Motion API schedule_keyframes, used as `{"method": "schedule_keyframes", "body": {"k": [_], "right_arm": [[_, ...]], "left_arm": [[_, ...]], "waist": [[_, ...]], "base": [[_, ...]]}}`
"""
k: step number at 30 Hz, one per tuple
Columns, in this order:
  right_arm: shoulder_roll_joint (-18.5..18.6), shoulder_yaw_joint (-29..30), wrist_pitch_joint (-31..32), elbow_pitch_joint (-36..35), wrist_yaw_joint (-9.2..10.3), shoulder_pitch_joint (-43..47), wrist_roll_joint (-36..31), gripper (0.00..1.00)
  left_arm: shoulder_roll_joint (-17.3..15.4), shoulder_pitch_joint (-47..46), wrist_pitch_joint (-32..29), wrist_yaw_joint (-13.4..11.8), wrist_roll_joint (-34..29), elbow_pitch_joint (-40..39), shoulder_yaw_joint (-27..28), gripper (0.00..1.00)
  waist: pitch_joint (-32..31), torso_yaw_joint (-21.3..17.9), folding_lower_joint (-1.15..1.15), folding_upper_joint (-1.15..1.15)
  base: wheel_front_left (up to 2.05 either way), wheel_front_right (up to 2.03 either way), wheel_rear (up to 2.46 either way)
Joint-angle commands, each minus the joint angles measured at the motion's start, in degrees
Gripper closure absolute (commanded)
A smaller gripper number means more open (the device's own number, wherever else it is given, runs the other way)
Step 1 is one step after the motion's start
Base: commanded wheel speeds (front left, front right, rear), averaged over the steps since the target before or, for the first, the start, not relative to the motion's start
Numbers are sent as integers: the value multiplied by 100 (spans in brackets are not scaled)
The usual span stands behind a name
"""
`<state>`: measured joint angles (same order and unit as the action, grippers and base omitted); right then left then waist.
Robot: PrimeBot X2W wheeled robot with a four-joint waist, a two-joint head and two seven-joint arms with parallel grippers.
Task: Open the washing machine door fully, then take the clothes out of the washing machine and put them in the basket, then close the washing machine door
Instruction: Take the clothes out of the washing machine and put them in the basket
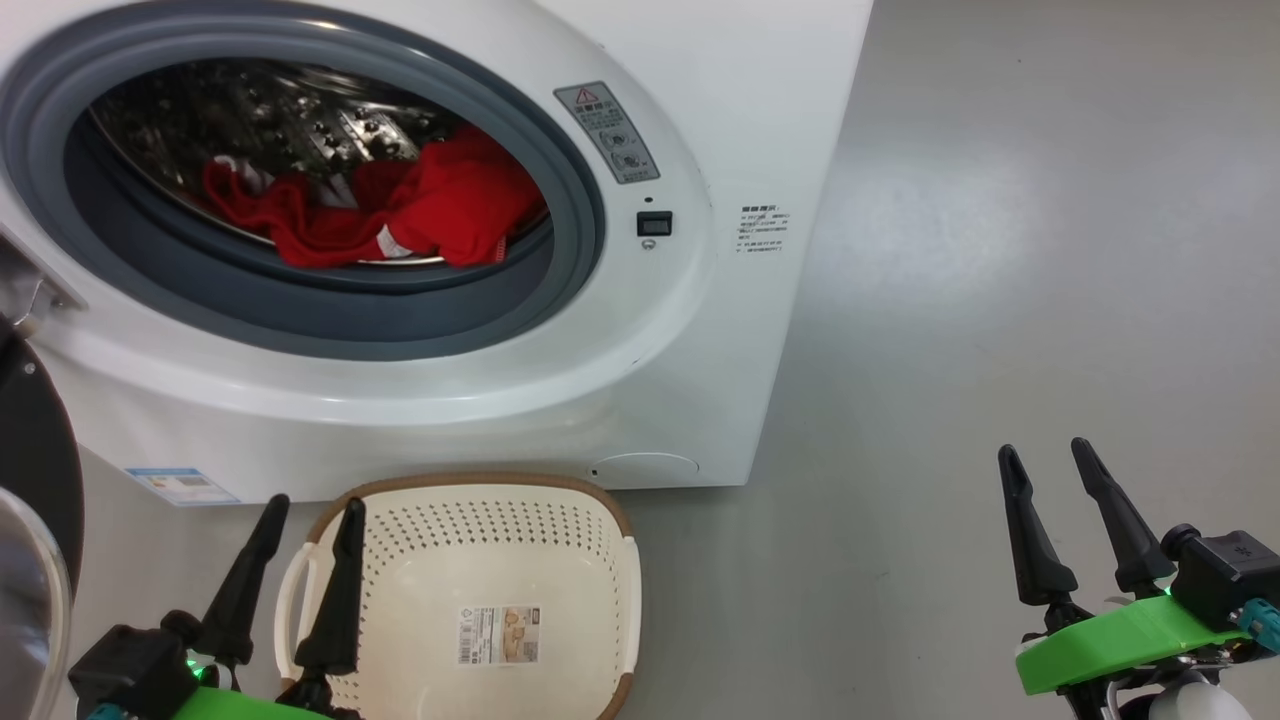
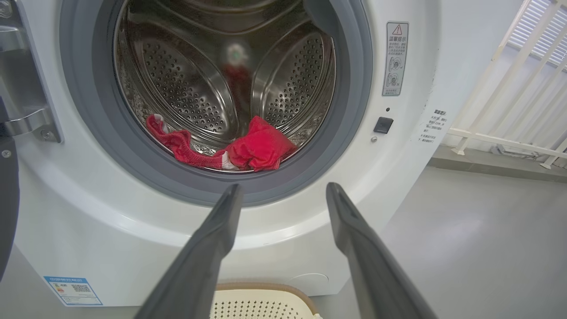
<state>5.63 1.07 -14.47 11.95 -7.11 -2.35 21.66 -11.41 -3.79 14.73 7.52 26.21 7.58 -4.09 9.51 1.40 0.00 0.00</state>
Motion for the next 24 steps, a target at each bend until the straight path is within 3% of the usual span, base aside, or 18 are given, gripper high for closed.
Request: {"method": "schedule_keyframes", "body": {"k": [1, 15, 24], "right_arm": [[63, -133, -52, -146, -37, -70, -15, 0], [19, -164, -52, -169, -37, -179, -26, 0], [-67, -184, -52, -227, -37, -385, -39, 0]], "left_arm": [[-122, -175, 27, -3, -38, -109, 175, 0], [-107, -342, 27, -3, -238, -24, 196, 0], [-189, -1391, 27, -3, -383, 541, 14, 0]], "waist": [[6, 2, 0, 0], [204, -74, 0, 0], [671, -197, 0, 0]], "base": [[0, 0, 0], [0, 0, 0], [0, 0, 0]]}}
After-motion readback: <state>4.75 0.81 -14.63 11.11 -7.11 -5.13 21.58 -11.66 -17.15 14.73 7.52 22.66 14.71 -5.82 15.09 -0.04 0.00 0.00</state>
